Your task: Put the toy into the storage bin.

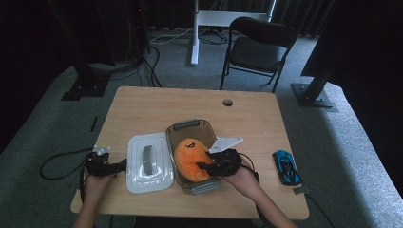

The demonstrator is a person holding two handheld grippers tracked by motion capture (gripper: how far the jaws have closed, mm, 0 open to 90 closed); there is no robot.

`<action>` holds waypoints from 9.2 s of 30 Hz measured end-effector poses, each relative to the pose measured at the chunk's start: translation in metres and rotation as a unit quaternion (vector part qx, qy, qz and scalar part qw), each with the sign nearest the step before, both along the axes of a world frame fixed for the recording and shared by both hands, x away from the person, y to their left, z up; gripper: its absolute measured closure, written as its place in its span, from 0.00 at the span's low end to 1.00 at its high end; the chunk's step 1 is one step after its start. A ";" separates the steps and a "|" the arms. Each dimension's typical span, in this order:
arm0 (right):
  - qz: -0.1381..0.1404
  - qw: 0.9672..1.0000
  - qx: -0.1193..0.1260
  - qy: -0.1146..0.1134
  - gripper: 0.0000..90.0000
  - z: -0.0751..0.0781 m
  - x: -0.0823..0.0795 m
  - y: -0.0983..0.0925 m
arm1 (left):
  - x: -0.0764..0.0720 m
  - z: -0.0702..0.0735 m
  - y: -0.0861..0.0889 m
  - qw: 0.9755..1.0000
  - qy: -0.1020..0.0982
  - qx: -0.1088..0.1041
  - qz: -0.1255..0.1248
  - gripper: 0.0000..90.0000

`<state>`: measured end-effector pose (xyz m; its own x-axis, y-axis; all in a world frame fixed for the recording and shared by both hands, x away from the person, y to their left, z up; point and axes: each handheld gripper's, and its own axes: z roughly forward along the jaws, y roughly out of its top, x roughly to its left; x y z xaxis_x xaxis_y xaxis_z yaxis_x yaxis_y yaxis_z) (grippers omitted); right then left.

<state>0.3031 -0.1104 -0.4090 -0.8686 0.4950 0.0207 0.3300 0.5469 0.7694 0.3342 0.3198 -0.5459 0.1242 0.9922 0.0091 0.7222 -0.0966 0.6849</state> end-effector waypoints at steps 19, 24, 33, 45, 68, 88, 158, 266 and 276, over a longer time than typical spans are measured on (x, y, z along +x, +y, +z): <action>0.005 0.999 -0.031 0.028 0.55 -0.012 0.009 0.010 | 0.000 0.000 0.000 1.000 0.000 0.000 0.000 0.01; 0.010 0.999 -0.031 0.036 0.51 -0.012 0.011 0.010 | 0.000 0.000 0.000 1.000 0.000 0.000 0.000 0.01; 0.014 0.998 -0.045 0.043 0.45 -0.017 0.013 0.014 | 0.000 0.000 0.000 1.000 0.000 0.000 0.000 0.01; 0.022 0.997 -0.042 0.057 0.33 -0.015 0.012 0.018 | 0.000 0.000 0.000 1.000 0.000 0.000 0.000 0.01; -0.029 0.998 0.018 0.053 0.12 -0.003 0.017 -0.011 | 0.000 0.000 0.000 1.000 0.000 0.000 0.000 0.01; -0.093 0.995 0.039 0.019 0.12 0.007 0.019 -0.049 | 0.000 0.000 0.000 1.000 0.000 0.000 0.000 0.01; -0.334 0.940 0.022 0.059 0.14 -0.069 0.021 -0.207 | 0.000 0.000 0.000 1.000 0.000 0.000 0.000 0.01; -0.369 0.924 -0.076 0.071 0.28 -0.049 0.033 -0.206 | 0.000 0.000 0.000 1.000 0.000 0.000 0.001 0.01; -0.350 0.932 -0.072 0.061 0.28 -0.037 0.040 -0.188 | 0.000 0.000 0.000 1.000 0.000 0.000 0.001 0.01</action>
<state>0.3432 -0.2985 -0.4462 -0.3282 0.9445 -0.0109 0.7251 0.2593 0.6380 0.3338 0.3196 -0.5458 0.1227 0.9924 0.0092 0.7225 -0.0956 0.6847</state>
